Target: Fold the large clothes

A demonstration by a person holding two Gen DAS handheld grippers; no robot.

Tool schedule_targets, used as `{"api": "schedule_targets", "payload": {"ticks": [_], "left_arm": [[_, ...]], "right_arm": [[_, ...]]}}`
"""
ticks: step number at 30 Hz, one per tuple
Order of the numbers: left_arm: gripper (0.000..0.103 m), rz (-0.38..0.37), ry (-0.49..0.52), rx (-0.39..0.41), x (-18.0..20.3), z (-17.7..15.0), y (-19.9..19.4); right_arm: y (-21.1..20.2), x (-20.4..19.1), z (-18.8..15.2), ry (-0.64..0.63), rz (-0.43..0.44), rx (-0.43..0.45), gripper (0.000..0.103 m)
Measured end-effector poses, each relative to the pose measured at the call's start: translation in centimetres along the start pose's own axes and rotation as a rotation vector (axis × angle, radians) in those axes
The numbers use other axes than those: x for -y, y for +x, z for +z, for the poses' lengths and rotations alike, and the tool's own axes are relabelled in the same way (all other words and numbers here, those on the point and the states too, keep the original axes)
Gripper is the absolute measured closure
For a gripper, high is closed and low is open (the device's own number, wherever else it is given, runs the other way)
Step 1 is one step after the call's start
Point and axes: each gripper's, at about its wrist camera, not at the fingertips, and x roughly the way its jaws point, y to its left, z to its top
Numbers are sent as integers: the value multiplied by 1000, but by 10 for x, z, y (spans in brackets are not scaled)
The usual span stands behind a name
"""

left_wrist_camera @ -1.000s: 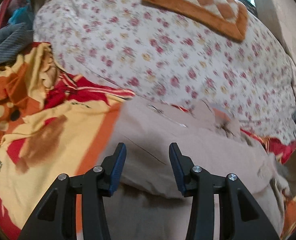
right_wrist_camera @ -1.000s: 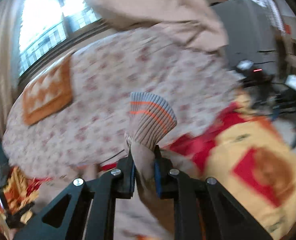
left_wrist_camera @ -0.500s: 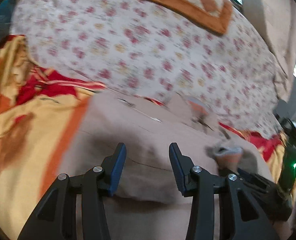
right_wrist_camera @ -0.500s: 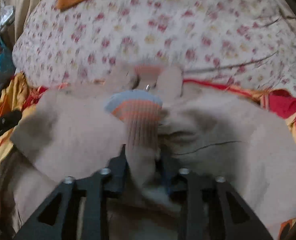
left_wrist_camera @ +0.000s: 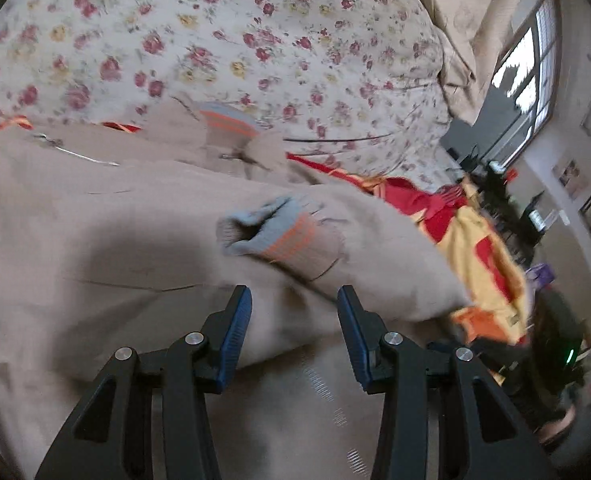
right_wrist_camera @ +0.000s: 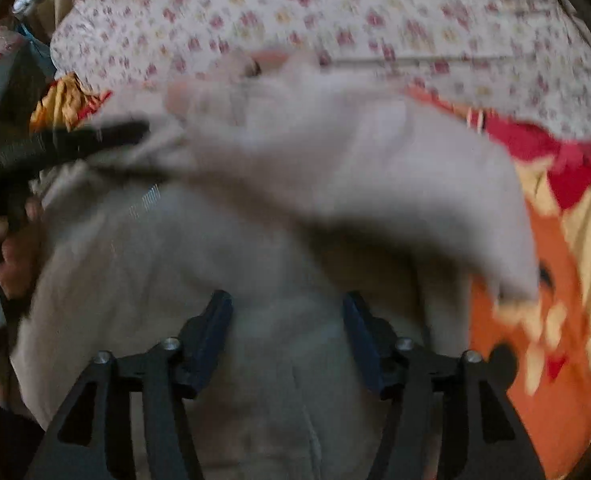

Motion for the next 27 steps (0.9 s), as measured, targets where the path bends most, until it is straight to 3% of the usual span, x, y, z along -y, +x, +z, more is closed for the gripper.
{"api": "schedule_targets", "payload": {"ticks": [2,4,6,9,11,12,13,14,16,20,27], "left_arm": [[65,-50,-91,-8,-3,11,7],[62,-42,-175,-4,-9,23,11],[54,-39,-284,-34,-20,32,23],[54,-23,-360,-119,-25,36,49],[60,2,-377,-117,-24,36,56],[68,15,-375,-109,-23,36,56],[92,35,-365,-106,-21,36,55],[99,79,-344,-98,-17,35,52],[101,144,-262,-31,0,35,34],[101,159,-130,112,25,42,-26],[101,245,-97,249,-6,53,-118]], "right_arm": [[4,-5,1,-18,10,-2,22],[7,-7,1,-34,10,6,17],[7,-8,3,-40,5,4,16],[8,-9,5,-34,11,1,15],[8,-9,5,-36,13,2,15],[8,-8,4,-36,15,3,15],[8,-8,4,-37,17,4,15],[7,-7,3,-38,18,5,15],[7,-6,2,-32,16,4,15],[2,-1,1,-7,1,1,16],[1,-4,-2,-16,-50,-1,15]]}}
